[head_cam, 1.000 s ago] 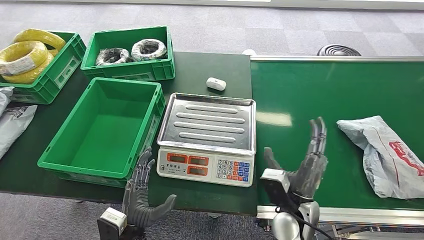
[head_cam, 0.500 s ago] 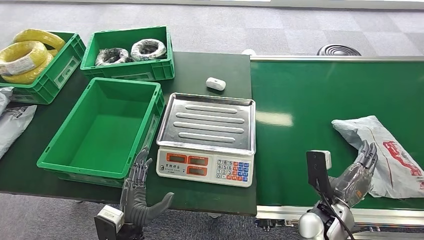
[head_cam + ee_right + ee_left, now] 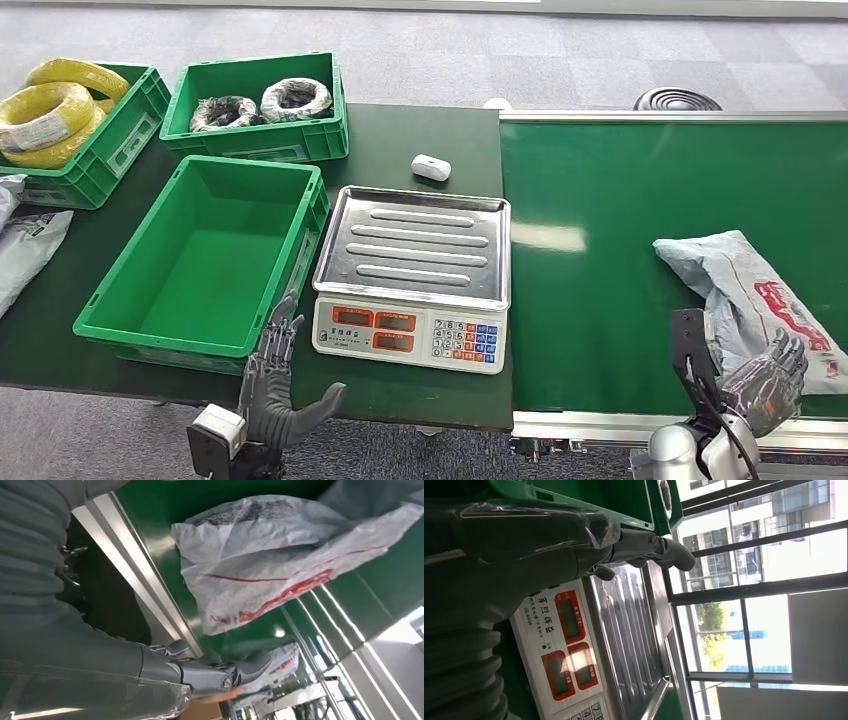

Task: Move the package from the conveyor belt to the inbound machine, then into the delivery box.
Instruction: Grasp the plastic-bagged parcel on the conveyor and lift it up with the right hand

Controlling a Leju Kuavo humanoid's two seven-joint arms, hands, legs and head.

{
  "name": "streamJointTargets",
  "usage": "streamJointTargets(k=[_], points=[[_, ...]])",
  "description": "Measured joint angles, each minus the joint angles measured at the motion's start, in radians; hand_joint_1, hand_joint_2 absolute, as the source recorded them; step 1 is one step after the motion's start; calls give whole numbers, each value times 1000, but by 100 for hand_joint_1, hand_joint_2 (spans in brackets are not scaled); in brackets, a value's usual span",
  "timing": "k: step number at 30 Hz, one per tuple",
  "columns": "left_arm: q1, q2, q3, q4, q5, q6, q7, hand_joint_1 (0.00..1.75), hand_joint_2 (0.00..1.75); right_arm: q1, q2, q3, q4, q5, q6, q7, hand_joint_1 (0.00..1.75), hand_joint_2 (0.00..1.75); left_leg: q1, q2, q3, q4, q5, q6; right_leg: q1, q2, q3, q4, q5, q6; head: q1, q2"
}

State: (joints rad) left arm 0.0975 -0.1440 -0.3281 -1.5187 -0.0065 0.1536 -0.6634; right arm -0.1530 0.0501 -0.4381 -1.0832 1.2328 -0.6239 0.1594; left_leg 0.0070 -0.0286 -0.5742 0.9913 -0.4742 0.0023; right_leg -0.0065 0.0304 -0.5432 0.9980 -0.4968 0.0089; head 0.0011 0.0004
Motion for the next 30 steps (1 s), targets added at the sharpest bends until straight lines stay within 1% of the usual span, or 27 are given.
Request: streamJointTargets(k=[7, 14, 22, 26, 30], points=[[-4, -7, 12, 0, -21, -13, 11, 0, 175, -48, -19, -46, 40, 11, 87, 32, 0, 175, 0, 0, 0, 0, 0, 0, 0, 0, 0, 0, 0, 0, 0, 0], [4, -7, 27, 0, -31, -10, 11, 0, 175, -116, -41, -79, 75, 90, 152, 85, 0, 175, 0, 0, 0, 0, 0, 0, 0, 0, 0, 0, 0, 0, 0, 0], [15, -6, 41, -14, -41, -1, 30, 0, 175, -201, -80, -101, 177, 150, 158, 123, 0, 175, 0, 0, 0, 0, 0, 0, 0, 0, 0, 0, 0, 0, 0, 0], [27, -7, 54, -29, -58, 0, 41, 0, 175, -199, -65, -101, 181, 156, 172, 116, 0, 175, 0, 0, 0, 0, 0, 0, 0, 0, 0, 0, 0, 0, 0, 0], [37, -16, 73, -46, -82, -14, 53, 0, 175, -167, -16, -84, 116, 156, 251, 105, 0, 175, 0, 0, 0, 0, 0, 0, 0, 0, 0, 0, 0, 0, 0, 0]])
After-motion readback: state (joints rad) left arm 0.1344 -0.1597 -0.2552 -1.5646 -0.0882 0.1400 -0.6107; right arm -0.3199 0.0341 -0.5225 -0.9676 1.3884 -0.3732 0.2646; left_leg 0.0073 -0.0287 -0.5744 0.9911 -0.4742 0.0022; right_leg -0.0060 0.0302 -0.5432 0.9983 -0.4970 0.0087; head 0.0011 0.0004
